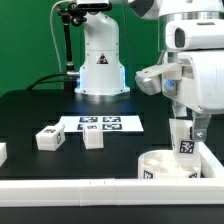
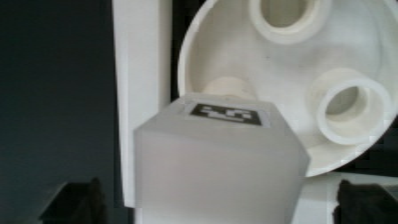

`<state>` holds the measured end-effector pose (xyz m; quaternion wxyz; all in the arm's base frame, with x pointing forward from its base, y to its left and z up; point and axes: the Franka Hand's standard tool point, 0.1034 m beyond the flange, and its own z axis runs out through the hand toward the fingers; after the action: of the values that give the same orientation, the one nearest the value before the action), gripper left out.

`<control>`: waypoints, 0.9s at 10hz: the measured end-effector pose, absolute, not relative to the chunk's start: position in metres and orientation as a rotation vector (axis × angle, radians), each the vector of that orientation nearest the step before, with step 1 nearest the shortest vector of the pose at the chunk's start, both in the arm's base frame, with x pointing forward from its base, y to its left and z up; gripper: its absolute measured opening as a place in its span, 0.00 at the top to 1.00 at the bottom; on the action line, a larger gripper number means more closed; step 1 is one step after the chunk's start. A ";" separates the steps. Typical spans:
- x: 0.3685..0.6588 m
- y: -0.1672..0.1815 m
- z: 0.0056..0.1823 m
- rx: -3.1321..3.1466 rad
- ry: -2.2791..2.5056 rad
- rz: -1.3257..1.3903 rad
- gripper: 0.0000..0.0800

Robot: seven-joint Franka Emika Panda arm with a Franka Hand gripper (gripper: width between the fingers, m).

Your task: Assemble stool

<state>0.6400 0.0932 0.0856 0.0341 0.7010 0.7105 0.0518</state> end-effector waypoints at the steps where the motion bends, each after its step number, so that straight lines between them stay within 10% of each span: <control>1: 0.640 0.093 0.085 2.157 2.185 0.157 0.32; 4: 0.640 0.092 0.085 2.176 2.169 0.159 0.58; 9: 0.640 0.091 0.083 2.510 1.818 0.152 0.58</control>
Offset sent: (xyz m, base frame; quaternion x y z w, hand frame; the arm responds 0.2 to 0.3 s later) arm 0.0000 0.0000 0.0000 0.0000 0.0000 0.0000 1.0000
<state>0.6399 0.0909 0.0834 0.0193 0.8087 0.5858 0.0488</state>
